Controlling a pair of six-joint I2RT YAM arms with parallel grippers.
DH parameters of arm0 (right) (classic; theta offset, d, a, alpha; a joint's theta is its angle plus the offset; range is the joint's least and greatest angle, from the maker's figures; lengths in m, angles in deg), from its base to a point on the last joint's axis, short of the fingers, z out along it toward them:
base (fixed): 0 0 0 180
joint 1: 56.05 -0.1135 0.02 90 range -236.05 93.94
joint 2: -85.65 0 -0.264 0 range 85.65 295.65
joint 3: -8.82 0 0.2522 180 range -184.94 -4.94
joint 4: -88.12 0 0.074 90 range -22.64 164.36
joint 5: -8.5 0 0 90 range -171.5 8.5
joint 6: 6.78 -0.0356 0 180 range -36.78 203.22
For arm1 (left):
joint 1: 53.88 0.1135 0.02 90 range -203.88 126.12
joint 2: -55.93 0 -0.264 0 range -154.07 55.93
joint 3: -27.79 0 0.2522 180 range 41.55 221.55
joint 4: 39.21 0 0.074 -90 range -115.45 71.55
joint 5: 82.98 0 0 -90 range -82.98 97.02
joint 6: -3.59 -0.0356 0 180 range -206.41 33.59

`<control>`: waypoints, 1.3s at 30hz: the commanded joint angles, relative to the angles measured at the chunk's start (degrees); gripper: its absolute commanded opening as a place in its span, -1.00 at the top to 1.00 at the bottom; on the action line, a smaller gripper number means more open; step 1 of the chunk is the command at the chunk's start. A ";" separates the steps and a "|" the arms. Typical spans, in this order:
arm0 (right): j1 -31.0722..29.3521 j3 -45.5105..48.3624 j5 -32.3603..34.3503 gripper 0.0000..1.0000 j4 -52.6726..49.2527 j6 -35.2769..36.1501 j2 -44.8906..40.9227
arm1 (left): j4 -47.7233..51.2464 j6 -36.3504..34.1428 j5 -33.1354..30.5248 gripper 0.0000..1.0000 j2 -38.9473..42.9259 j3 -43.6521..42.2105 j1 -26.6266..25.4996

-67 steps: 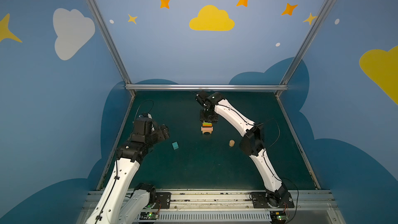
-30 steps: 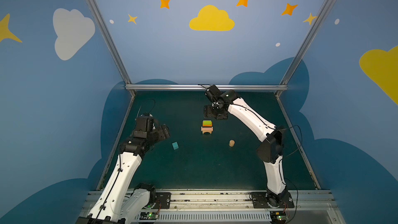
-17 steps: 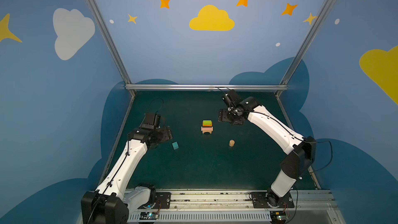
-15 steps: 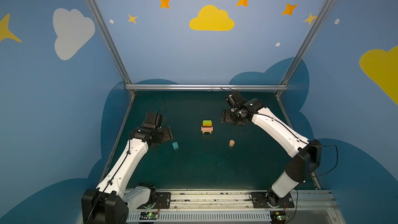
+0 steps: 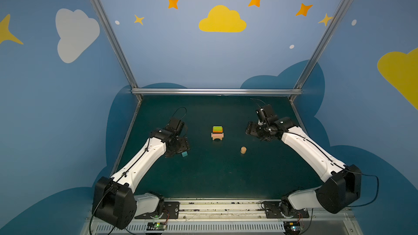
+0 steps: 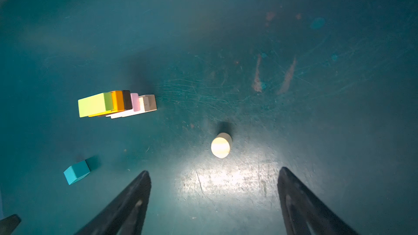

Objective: Build the wood block tower
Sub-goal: 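Withdraw the right gripper from the stack while the left gripper lowers over the teal cube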

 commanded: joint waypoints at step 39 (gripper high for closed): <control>13.75 18.20 -9.54 -0.72 6.78 1.74 -17.33 | -0.13 4.37 1.22 -0.32 -24.49 7.38 -1.27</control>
